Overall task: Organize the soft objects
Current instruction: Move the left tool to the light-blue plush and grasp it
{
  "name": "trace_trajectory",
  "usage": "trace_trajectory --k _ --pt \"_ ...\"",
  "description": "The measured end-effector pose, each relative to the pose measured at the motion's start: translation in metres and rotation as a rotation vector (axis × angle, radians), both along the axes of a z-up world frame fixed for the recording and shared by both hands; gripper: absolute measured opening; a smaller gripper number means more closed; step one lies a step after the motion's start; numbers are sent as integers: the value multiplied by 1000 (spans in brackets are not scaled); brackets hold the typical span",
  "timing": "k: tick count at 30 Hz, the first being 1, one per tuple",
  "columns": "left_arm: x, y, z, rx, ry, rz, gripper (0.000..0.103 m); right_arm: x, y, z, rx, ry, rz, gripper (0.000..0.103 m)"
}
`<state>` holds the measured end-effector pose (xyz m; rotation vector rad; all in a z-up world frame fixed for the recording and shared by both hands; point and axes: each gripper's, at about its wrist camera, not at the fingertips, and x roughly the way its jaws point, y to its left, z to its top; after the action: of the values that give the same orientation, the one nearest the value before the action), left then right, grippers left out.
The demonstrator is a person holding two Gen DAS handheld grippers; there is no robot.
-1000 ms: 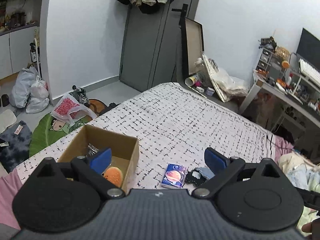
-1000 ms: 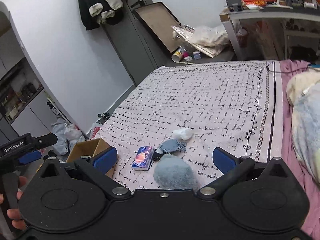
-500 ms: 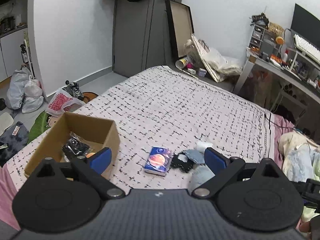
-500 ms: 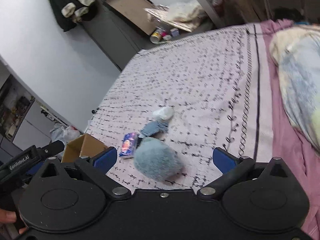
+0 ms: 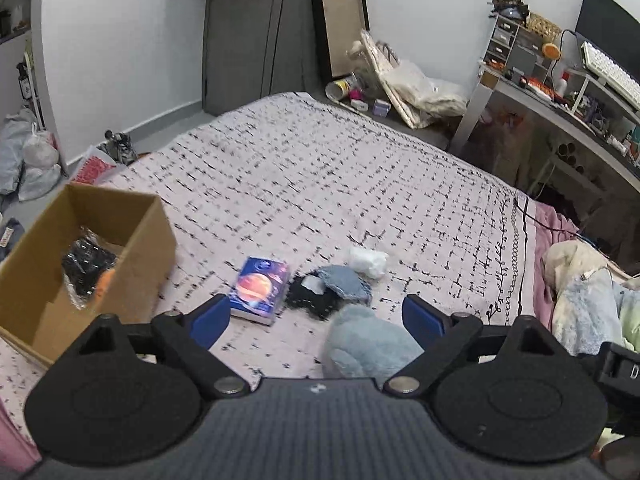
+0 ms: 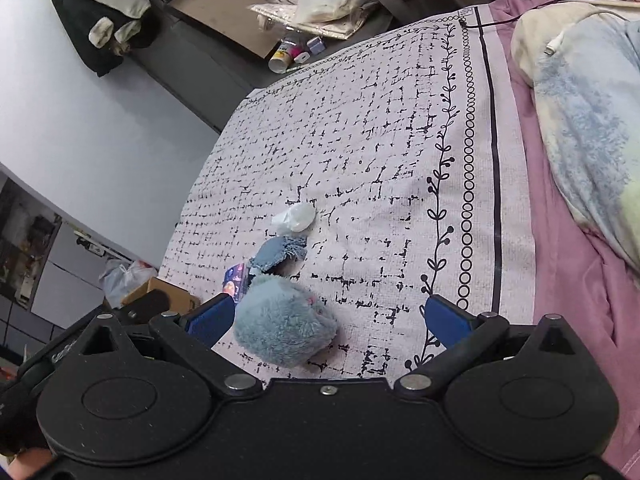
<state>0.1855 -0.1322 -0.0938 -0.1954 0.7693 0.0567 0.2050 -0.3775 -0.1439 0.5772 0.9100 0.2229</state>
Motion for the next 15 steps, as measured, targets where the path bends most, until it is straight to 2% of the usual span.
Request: trace_trajectory --k 2,5,7,9,15 --pt "5 -6 -4 -5 5 -11 89 4 -1 -3 1 14 -10 102" --pt "14 -16 -8 -27 19 -20 79 9 -6 -8 3 36 -47 101" --pt "20 -21 -11 -61 37 -30 65 11 -12 -13 15 47 -70 101" --pt "25 -27 -13 -85 47 -38 60 13 -15 -16 25 58 -89 100" --pt "36 -47 -25 -111 86 -68 60 17 -20 -22 45 68 -102 100"
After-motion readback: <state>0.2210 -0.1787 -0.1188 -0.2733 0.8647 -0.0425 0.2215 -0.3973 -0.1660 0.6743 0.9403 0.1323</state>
